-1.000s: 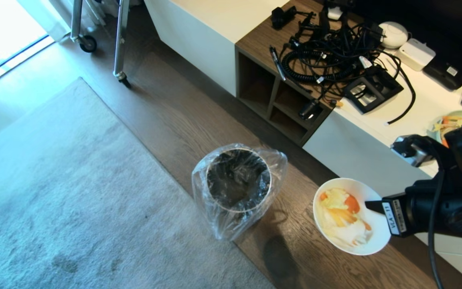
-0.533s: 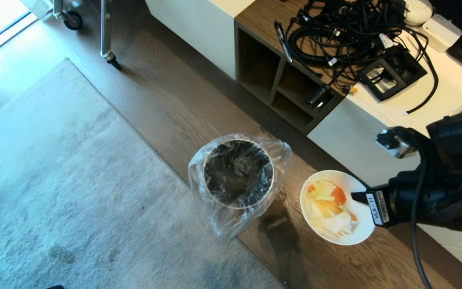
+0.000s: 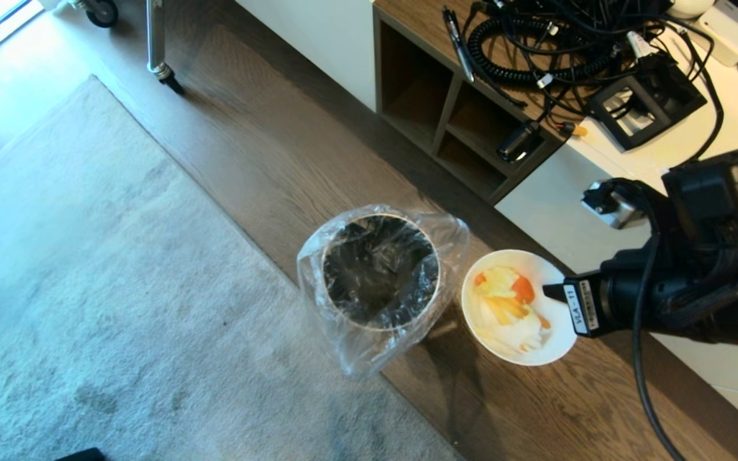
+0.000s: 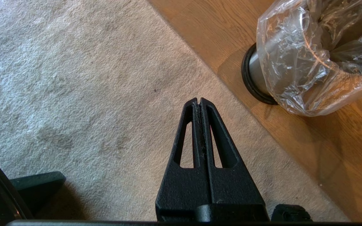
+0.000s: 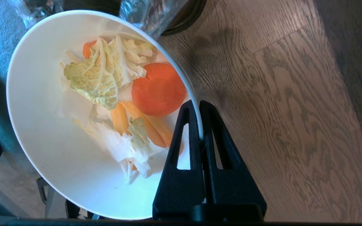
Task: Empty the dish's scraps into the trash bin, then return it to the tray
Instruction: Move the bowl over the trash can
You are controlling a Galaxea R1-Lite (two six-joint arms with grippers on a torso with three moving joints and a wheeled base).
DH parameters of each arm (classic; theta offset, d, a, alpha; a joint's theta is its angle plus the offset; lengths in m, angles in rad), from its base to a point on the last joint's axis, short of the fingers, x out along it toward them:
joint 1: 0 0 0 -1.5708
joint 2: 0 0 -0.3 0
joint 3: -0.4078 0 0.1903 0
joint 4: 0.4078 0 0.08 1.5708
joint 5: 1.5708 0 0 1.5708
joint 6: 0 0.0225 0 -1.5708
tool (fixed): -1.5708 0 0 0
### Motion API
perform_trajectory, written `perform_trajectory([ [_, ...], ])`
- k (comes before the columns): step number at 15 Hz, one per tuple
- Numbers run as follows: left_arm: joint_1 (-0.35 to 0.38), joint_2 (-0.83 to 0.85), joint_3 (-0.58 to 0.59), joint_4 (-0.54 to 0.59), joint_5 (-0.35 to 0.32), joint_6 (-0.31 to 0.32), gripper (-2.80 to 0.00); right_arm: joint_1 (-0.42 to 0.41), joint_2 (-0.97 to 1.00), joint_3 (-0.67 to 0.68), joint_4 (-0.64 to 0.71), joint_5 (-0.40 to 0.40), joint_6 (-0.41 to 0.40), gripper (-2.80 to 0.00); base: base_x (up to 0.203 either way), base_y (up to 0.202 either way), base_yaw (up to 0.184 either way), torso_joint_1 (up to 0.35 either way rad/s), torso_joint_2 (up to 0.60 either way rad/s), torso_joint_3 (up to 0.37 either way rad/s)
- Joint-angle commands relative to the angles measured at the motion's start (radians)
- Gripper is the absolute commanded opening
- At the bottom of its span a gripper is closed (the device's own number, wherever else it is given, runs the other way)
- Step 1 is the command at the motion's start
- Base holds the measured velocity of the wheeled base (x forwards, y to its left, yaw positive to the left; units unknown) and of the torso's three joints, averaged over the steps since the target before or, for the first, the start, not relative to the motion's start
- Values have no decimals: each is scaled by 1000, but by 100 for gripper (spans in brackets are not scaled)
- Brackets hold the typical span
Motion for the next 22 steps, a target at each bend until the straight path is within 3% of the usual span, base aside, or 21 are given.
perform_trajectory([
  [1,0,0,0,0,0,-1,-280,57,70,-76,0,-47,2,-280,0,0,0,0,0,0],
  [6,0,0,0,0,0,-1,-280,177,174,-207,-3,-66,-4,-280,0,0,0,0,0,0],
  [10,0,0,0,0,0,-1,-280,211,218,-227,-72,-71,-39,-280,0,0,0,0,0,0],
  [13,0,0,0,0,0,-1,-280,247,263,-226,-124,-223,-111,-280,0,0,0,0,0,0],
  [14,0,0,0,0,0,-1,-280,262,265,-220,-144,-230,-132,-280,0,0,0,0,0,0],
  [17,0,0,0,0,0,-1,-280,292,271,-203,-218,-247,-231,-280,0,0,0,0,0,0],
  [22,0,0,0,0,0,-1,-280,298,311,-93,-495,-271,-522,-280,0,0,0,0,0,0],
])
